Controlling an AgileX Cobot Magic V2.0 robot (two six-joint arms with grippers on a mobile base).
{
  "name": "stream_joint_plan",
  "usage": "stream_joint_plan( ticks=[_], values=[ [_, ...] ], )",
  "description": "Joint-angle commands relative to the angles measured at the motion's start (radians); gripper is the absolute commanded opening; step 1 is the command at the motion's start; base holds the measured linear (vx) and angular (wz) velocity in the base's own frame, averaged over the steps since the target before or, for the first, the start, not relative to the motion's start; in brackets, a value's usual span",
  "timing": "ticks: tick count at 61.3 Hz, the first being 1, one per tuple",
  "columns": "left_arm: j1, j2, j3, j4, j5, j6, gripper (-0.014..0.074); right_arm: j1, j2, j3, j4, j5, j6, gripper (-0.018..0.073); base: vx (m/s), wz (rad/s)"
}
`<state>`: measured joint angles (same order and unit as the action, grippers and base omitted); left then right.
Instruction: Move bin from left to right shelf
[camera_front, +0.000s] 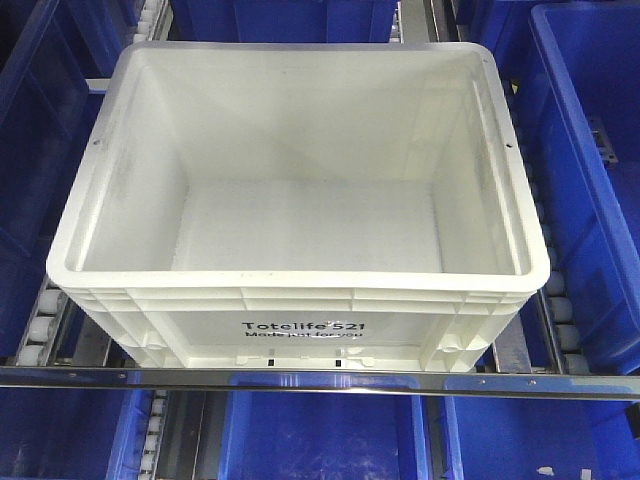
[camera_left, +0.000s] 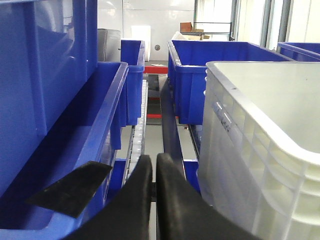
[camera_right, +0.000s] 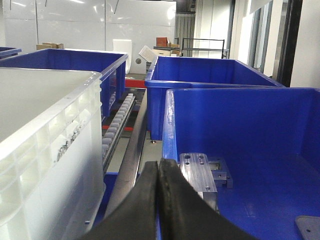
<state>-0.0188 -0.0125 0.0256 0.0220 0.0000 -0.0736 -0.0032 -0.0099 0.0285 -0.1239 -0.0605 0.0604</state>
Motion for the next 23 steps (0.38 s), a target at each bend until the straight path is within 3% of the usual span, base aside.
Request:
stream_joint_plan(
  ticks=[1,23],
  values=[
    [-0.008,-0.011,-0.018,-0.006,-0.076,-0.008,0.0001,-0.001,-0.012,0.017,-0.005,-0.070,-0.011,-0.0008,0.00,0.00],
    [-0.008,-0.011,-0.018,-0.006,-0.076,-0.008,0.0001,-0.001,-0.012,0.017,-0.005,-0.065,-0.011,-0.0008,0.00,0.00]
  ],
)
